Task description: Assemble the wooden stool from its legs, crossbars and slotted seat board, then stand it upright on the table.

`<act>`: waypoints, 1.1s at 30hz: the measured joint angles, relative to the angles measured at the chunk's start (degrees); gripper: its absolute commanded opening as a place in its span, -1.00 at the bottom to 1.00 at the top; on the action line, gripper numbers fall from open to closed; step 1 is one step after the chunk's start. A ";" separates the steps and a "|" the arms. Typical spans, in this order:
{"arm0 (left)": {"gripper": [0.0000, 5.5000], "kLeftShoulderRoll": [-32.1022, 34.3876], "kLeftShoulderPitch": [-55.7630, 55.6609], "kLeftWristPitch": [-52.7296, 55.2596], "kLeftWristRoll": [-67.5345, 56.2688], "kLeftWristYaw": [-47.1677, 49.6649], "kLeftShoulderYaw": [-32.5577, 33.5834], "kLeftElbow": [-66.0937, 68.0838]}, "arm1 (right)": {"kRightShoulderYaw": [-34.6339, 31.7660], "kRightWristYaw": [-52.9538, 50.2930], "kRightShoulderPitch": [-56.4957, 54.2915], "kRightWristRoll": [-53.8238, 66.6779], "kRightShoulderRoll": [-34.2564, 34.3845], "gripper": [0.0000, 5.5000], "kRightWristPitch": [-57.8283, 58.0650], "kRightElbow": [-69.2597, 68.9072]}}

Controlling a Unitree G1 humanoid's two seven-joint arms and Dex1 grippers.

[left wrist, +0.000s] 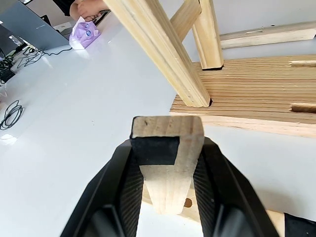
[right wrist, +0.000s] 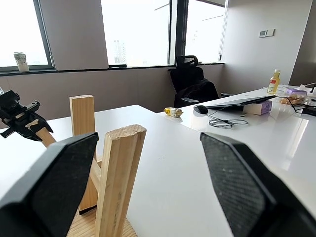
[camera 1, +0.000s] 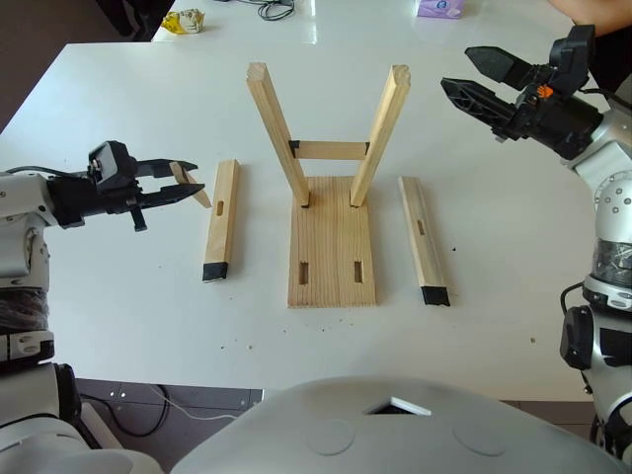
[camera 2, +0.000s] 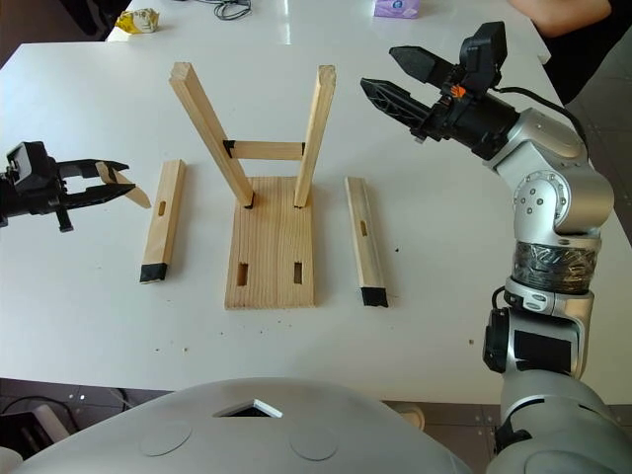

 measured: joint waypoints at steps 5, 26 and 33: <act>-0.52 -0.41 -1.02 -1.17 0.96 -0.95 -1.44 2.07 | -0.09 -0.23 0.00 -0.07 1.05 0.39 -1.44 0.28; -0.52 -4.87 5.85 -4.29 0.62 4.86 -0.46 -0.67 | 2.10 1.60 -4.36 -0.88 1.50 0.39 -2.36 5.00; -0.52 -5.08 10.90 1.57 -3.68 5.48 0.12 -9.43 | 2.00 0.90 -3.72 -0.91 2.11 0.39 -2.36 4.08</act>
